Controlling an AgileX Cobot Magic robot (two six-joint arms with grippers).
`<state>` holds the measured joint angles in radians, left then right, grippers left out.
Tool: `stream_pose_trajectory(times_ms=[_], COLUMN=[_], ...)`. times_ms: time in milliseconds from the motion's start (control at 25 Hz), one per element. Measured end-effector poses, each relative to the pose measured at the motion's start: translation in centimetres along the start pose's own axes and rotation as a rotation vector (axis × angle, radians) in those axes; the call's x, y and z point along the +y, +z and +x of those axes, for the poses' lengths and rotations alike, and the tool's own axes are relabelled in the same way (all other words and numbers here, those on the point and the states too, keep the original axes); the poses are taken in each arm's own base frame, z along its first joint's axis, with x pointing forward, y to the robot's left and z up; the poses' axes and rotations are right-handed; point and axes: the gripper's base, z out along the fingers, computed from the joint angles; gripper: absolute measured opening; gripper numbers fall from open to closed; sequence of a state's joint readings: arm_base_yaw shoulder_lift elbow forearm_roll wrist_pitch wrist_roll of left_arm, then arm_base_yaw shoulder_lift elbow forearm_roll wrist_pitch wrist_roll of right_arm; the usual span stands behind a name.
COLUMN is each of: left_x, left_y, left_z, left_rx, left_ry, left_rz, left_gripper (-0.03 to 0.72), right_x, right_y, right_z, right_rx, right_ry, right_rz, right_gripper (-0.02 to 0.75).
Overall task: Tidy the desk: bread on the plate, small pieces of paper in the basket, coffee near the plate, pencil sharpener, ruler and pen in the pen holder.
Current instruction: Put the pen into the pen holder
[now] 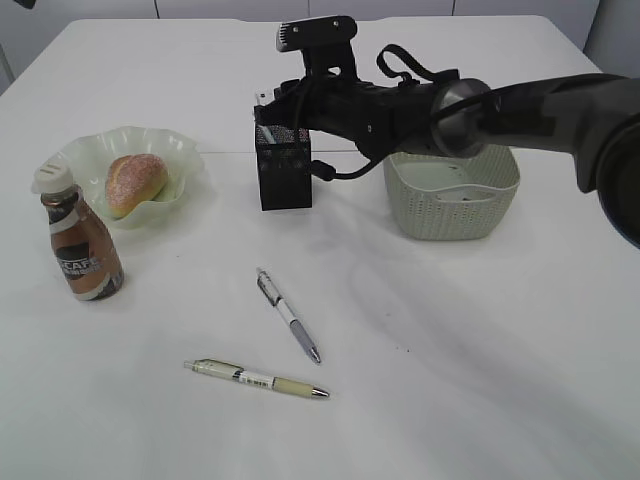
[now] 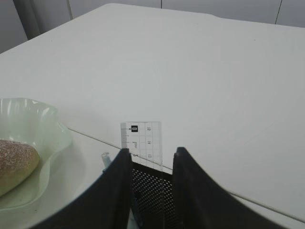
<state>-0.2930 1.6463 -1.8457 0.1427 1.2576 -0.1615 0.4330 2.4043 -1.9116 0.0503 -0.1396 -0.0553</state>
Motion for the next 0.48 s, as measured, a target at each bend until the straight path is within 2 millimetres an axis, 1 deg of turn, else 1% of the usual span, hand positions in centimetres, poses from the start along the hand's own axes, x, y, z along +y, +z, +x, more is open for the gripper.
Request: stream_pose_trajectory(times_ms=[120, 360, 480], left_x=[0.0, 0.0, 0.0], left_y=[0.0, 0.0, 0.0], left_z=[0.0, 0.0, 0.0], left_rx=[-0.002, -0.002, -0.002], left_ry=[0.000, 0.000, 0.000], left_rz=[0.000, 0.000, 0.000], left_gripper=[0.370, 0.370, 0.370], right_x=[0.0, 0.1, 0.1], right_y=[-0.4, -2.0, -2.7], right_z=[-0.5, -2.9, -3.1], right_rx=[0.032, 0.094, 0.177], right_ry=[0.000, 0.000, -0.007], right_rz=[-0.003, -0.010, -0.015], right_gripper=[0.221, 0.231, 0.232])
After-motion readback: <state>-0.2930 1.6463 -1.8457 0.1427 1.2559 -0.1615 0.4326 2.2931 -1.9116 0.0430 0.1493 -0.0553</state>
